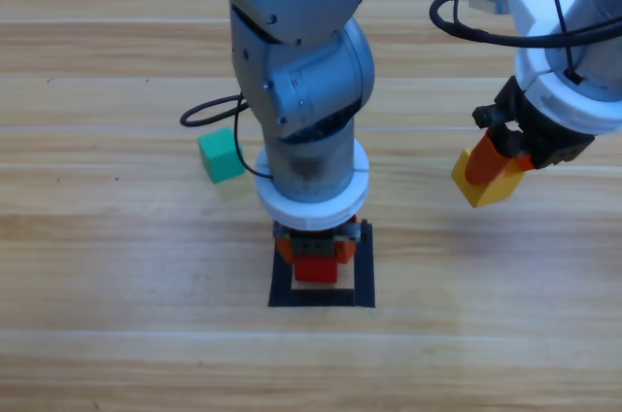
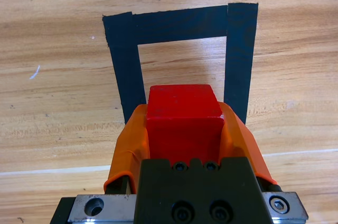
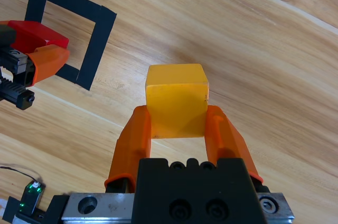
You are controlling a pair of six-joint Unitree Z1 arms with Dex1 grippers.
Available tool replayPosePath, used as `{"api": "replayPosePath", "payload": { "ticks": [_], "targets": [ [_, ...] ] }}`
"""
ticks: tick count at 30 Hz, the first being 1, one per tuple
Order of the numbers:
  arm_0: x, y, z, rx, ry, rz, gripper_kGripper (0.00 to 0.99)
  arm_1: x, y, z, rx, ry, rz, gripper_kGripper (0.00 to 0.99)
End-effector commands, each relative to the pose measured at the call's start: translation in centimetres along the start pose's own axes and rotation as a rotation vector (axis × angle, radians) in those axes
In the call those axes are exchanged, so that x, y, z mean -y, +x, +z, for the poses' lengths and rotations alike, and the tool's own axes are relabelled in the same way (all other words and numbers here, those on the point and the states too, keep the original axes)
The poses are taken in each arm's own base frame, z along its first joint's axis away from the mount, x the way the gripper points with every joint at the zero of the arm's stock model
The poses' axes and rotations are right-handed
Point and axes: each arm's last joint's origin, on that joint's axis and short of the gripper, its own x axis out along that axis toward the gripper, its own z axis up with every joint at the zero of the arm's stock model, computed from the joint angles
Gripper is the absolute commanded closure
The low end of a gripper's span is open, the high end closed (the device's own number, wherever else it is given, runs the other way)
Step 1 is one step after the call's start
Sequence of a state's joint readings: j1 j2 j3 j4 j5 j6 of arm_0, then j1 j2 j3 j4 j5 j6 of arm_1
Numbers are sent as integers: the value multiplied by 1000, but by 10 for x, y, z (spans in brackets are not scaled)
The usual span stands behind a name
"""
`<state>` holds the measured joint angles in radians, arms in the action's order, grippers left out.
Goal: Stack the blocks in the rectangular block: red at the bottom, yellow in the middle, green on top
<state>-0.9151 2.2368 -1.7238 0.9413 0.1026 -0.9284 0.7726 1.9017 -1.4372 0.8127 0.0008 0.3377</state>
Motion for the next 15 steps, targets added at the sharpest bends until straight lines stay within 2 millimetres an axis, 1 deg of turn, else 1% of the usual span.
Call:
{"api": "replayPosePath", "payload": {
  "ticks": [1,15],
  "targets": [
    [-4,3,3,-5,-58,4,973,-10,18,-1,-55,-32,-3,990],
    [-2,2,6,27,-71,0,962,-10,21,1,-58,-36,-4,990]
  ]
}}
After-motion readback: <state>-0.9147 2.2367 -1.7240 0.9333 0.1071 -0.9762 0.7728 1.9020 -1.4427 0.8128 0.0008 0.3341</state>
